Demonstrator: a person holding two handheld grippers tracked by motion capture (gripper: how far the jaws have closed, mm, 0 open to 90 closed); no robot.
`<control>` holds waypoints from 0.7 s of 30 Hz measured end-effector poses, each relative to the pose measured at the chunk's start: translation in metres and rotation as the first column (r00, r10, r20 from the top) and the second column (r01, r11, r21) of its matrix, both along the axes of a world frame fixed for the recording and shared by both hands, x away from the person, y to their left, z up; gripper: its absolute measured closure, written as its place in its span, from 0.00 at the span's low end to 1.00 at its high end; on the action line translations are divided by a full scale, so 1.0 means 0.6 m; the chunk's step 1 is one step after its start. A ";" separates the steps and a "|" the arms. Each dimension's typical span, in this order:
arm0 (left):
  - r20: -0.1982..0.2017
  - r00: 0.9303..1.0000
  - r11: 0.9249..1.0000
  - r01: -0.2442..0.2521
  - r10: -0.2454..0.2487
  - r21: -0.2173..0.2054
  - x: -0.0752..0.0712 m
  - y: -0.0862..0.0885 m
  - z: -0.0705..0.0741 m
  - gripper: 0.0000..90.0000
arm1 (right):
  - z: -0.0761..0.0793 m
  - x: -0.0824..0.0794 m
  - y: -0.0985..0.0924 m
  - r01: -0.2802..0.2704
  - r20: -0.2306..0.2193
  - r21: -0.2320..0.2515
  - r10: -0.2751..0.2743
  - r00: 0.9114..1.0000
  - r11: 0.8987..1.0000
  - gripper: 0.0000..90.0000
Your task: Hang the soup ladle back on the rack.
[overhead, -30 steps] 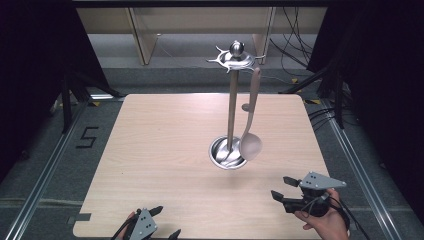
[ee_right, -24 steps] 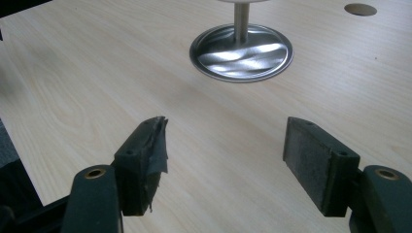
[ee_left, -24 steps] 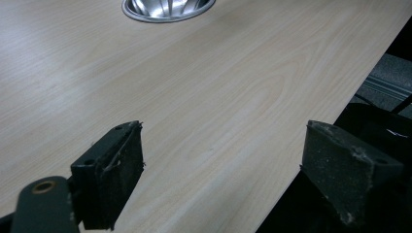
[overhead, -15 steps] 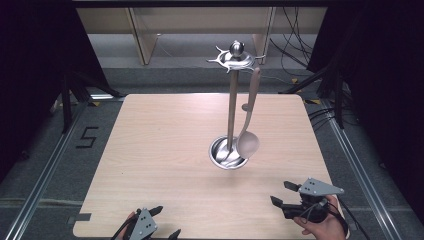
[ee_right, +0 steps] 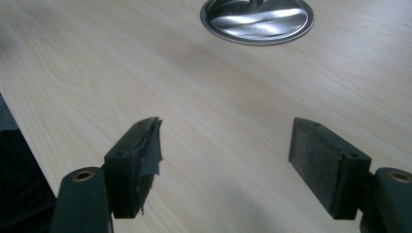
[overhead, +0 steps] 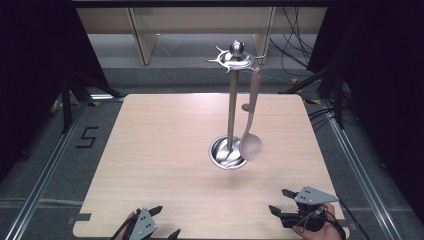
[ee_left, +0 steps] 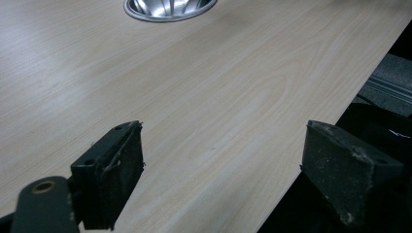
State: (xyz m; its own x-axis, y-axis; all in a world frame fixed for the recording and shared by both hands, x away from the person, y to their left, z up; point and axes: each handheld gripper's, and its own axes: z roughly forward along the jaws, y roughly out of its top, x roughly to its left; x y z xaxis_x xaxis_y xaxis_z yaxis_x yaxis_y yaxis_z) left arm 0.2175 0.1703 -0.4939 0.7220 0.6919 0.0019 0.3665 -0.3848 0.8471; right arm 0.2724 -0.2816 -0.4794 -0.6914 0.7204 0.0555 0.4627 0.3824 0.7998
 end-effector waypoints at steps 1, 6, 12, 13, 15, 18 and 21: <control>0.002 1.000 1.000 0.001 -0.001 0.002 0.000 0.000 0.000 0.16 | 0.000 0.000 -0.002 -0.004 0.019 -0.011 0.004 1.000 1.000 0.31; 0.018 1.000 1.000 0.018 -0.018 0.025 0.002 0.002 0.001 0.16 | -0.003 -0.010 -0.001 0.010 -0.004 0.016 -0.010 1.000 1.000 0.30; 0.000 1.000 1.000 -0.002 0.002 0.002 0.000 0.000 0.000 0.16 | -0.007 -0.019 -0.004 -0.003 0.012 -0.017 0.003 1.000 1.000 0.30; 0.001 1.000 1.000 0.000 0.000 0.005 0.000 0.000 0.000 0.16 | -0.008 -0.020 -0.004 -0.003 0.020 -0.022 0.004 1.000 1.000 0.30; 0.001 1.000 1.000 0.002 -0.002 0.011 0.000 -0.001 0.000 0.16 | -0.010 -0.023 -0.003 -0.008 0.007 -0.017 0.008 1.000 1.000 0.29; -0.004 1.000 1.000 0.008 -0.008 0.017 0.000 0.000 0.000 0.16 | -0.010 -0.025 -0.005 -0.012 0.016 -0.030 0.012 1.000 0.999 0.29; -0.003 1.000 1.000 0.007 -0.006 0.014 0.000 0.000 0.000 0.16 | -0.010 -0.027 -0.009 0.015 0.014 -0.026 -0.015 1.000 1.000 0.29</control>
State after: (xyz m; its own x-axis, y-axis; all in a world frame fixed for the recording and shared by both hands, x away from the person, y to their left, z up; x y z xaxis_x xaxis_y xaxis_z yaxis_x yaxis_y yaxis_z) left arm 0.2177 0.1701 -0.4937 0.7265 0.6871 0.0094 0.3665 -0.3991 0.8405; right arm 0.2560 -0.2870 -0.4856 -0.6812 0.7316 0.0270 0.4573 0.3964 0.7961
